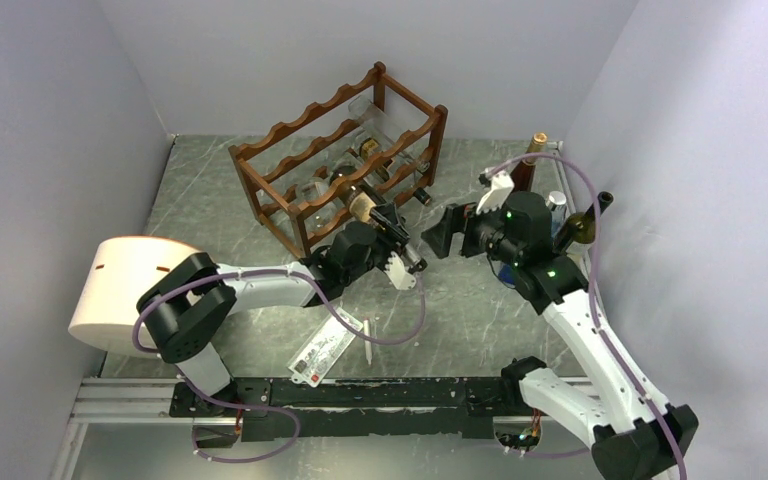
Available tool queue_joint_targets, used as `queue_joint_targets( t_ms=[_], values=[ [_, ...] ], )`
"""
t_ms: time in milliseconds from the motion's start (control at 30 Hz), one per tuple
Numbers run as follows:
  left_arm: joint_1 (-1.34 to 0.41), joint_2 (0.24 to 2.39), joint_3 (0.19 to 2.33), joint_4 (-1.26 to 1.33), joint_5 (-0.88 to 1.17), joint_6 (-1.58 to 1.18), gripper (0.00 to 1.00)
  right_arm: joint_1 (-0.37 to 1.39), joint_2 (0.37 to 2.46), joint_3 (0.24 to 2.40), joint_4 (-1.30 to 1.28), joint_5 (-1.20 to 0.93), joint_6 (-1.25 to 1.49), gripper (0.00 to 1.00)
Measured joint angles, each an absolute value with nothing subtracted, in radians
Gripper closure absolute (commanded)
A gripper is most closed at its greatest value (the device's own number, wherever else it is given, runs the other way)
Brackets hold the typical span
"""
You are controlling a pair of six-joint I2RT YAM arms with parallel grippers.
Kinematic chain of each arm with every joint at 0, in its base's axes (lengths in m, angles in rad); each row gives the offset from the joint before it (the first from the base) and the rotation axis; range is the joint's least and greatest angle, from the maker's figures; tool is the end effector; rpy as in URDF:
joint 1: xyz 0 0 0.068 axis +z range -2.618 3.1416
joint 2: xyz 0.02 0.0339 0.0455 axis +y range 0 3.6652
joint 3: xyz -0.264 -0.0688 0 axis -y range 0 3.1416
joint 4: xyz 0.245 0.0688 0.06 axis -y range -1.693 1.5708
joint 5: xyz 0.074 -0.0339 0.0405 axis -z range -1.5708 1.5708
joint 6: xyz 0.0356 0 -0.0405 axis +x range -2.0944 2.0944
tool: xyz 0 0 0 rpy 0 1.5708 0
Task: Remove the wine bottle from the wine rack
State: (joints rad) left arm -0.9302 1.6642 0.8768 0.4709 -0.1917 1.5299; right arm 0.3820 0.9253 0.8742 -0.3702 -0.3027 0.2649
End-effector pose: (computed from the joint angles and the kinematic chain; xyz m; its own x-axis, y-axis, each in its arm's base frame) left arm 0.2227 -0.2874 0.2112 0.6707 0.7415 0.0204 0.2136 -0.2194 0.9520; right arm 0.1886 0.0872 0.3276 -0.5255 0.0582 -0.8488 -0.4877 0.7969 0.3566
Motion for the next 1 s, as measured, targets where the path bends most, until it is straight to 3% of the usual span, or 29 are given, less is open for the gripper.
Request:
queue_joint_targets(
  t_ms=[333,700,1000],
  values=[
    [-1.047,1.652,0.877,0.446,-0.247,1.483,0.81,0.379,0.812,1.057,-0.484,-0.062,0.231,0.00],
    [-1.249,1.605,0.891,0.401,-0.300,1.370,0.82,0.379,0.767,1.094,-0.543,0.025,0.186,0.00],
    [-1.360,1.525,1.012,0.315,-0.284,1.101,0.81,0.379,0.715,1.114,-0.586,0.066,0.171,0.00]
  ],
)
